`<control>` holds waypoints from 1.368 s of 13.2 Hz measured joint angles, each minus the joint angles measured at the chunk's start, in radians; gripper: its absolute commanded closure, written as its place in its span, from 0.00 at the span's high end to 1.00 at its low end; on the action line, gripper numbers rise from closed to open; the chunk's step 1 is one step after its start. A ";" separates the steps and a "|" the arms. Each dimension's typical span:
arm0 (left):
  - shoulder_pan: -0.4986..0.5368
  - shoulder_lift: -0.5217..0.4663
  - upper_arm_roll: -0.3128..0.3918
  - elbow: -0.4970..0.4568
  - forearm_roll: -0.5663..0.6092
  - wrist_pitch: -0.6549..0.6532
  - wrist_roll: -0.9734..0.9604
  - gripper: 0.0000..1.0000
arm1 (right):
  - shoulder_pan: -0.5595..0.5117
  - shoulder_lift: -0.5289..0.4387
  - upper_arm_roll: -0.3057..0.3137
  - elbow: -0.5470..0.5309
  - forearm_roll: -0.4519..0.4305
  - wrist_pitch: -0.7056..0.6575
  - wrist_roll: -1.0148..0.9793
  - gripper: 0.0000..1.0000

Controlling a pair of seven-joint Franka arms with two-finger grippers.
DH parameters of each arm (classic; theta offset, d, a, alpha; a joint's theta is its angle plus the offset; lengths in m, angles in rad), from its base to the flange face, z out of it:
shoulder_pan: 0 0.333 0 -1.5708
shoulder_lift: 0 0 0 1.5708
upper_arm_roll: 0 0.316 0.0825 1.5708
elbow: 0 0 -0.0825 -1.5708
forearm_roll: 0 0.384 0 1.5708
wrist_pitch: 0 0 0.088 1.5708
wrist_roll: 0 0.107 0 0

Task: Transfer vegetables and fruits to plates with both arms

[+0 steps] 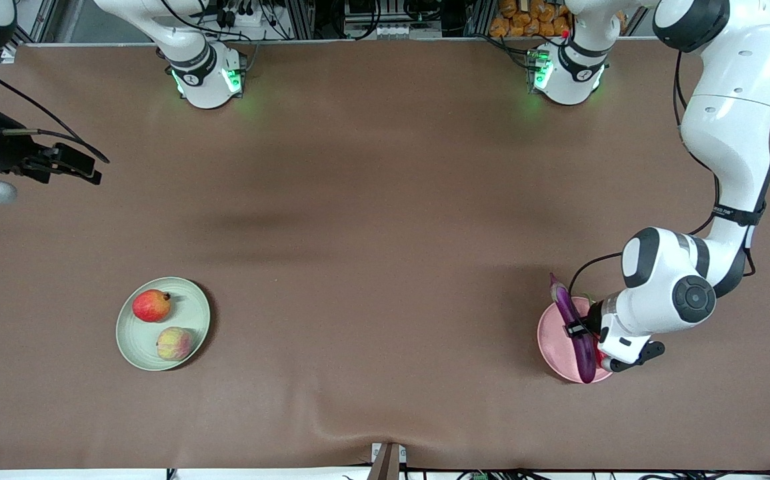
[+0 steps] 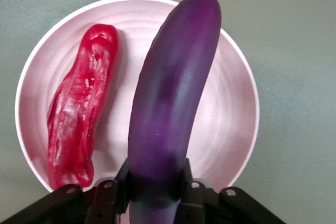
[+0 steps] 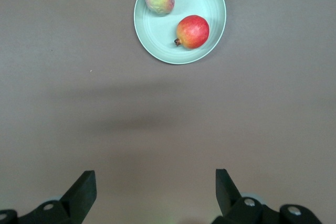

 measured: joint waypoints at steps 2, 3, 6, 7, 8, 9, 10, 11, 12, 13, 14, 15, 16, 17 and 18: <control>0.002 0.000 0.000 0.008 0.000 0.001 0.002 1.00 | -0.002 -0.001 -0.005 0.060 -0.001 -0.057 0.000 1.00; 0.002 0.000 0.000 0.015 0.000 0.001 0.002 1.00 | -0.002 -0.001 -0.006 0.081 -0.001 -0.068 0.000 1.00; 0.003 -0.012 -0.001 0.037 0.000 0.001 0.009 1.00 | -0.002 -0.001 -0.006 0.106 -0.003 -0.080 0.000 1.00; 0.005 -0.033 -0.001 0.046 0.000 -0.004 0.018 1.00 | -0.002 -0.001 -0.006 0.107 -0.005 -0.090 0.000 1.00; 0.007 -0.070 -0.002 0.052 0.000 -0.022 0.038 1.00 | -0.002 -0.001 -0.005 0.108 -0.018 -0.098 0.000 1.00; 0.013 -0.118 -0.002 0.058 0.000 -0.048 0.069 1.00 | -0.002 -0.001 -0.004 0.109 -0.038 -0.101 0.000 1.00; 0.025 -0.176 -0.003 0.064 0.001 -0.077 0.115 1.00 | -0.002 -0.001 -0.004 0.109 -0.050 -0.103 0.000 1.00; 0.045 -0.239 -0.006 0.069 0.001 -0.113 0.179 1.00 | -0.002 -0.001 -0.006 0.110 -0.052 -0.104 0.000 1.00; 0.067 -0.311 -0.008 0.073 0.000 -0.168 0.245 1.00 | -0.002 -0.001 -0.011 0.110 -0.052 -0.106 0.000 1.00; 0.087 -0.385 -0.011 0.074 -0.002 -0.249 0.294 1.00 | -0.002 -0.001 -0.015 0.111 -0.052 -0.108 0.000 1.00; 0.102 -0.453 -0.016 0.073 -0.019 -0.344 0.322 1.00 | -0.002 -0.001 -0.016 0.111 -0.052 -0.110 0.000 1.00; 0.109 -0.511 -0.021 0.072 -0.054 -0.416 0.338 1.00 | -0.002 -0.001 -0.017 0.112 -0.052 -0.110 0.000 1.00; 0.110 -0.565 -0.023 0.070 -0.079 -0.465 0.342 1.00 | -0.002 -0.001 -0.016 0.113 -0.051 -0.111 0.000 1.00; 0.109 -0.610 -0.026 0.068 -0.094 -0.510 0.342 1.00 | -0.002 -0.001 -0.015 0.113 -0.050 -0.111 -0.001 1.00; 0.109 -0.648 -0.028 0.065 -0.110 -0.551 0.342 1.00 | -0.002 -0.001 -0.014 0.114 -0.050 -0.111 -0.008 1.00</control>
